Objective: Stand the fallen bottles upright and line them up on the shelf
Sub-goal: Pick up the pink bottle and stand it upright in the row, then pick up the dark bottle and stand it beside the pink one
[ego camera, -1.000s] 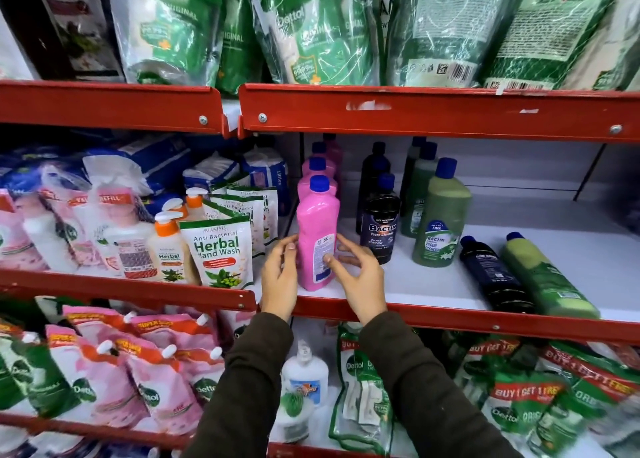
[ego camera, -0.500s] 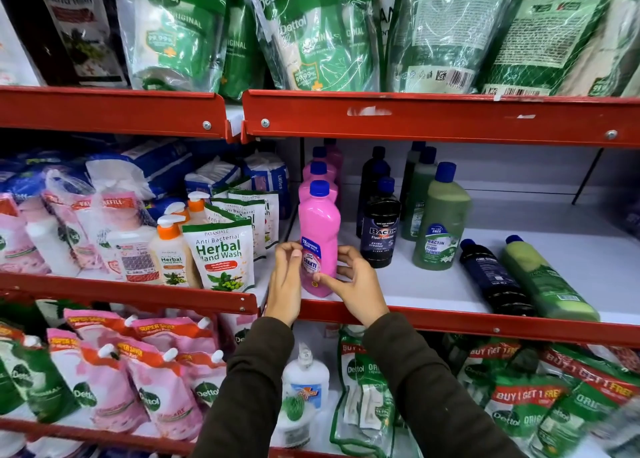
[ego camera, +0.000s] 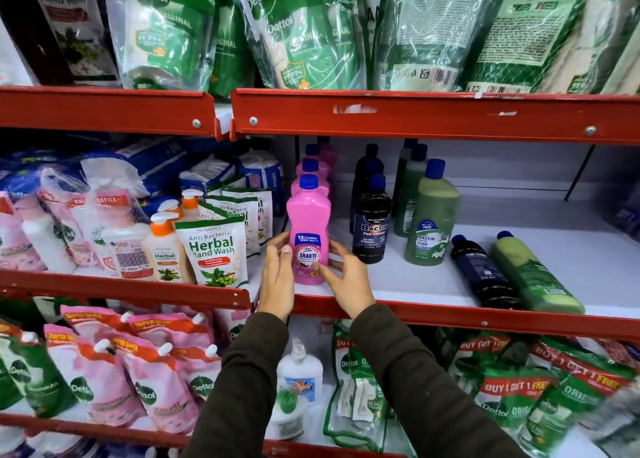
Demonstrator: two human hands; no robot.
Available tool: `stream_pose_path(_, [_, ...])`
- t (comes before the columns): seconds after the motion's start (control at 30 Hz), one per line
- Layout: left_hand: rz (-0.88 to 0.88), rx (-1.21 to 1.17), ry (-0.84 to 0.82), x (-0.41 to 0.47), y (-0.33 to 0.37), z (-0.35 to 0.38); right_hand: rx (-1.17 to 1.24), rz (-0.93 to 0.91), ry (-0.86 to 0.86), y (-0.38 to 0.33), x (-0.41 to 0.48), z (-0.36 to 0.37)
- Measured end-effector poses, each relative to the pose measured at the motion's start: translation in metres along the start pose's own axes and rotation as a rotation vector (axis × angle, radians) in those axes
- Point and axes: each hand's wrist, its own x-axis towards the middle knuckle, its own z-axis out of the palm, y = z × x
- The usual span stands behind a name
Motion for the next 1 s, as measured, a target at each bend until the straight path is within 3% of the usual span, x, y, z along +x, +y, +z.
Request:
stream_pose_path(0.17, [0.022,0.106,0.035,-0.004,0.005,0.003,-0.014,-0.085,0.049,-0.003,-0.011,-0.010])
stream_pose_path(0.33, [0.167,0.226,0.332,-0.020,0.007,0.022,-0.022,-0.144,0.206,0.000,-0.029,-0.048])
stream_pose_path(0.43, [0.264,0.247,0.381,-0.030,0.017,0.052,-0.145,-0.192,0.303,-0.004,-0.038,-0.086])
stream_pose_path(0.57, [0.347,0.335,0.213,-0.044,0.032,0.110,-0.253,-0.168,0.452,-0.008,-0.045,-0.149])
stream_pose_path(0.7, [0.370,0.442,-0.043,-0.047,0.037,0.167,-0.510,0.088,0.522,0.006,-0.039,-0.213])
stream_pose_path(0.83, [0.153,0.549,-0.291,-0.040,0.023,0.223,-0.706,0.345,0.381,0.011,-0.033,-0.247])
stream_pose_path(0.93, [-0.158,0.715,-0.370,-0.037,0.017,0.257,-0.755,0.403,0.263,0.010,-0.033,-0.252])
stream_pose_path(1.0, [-0.245,0.739,-0.388,-0.036,0.013,0.271,-0.769,0.407,0.230,0.012,-0.032,-0.254])
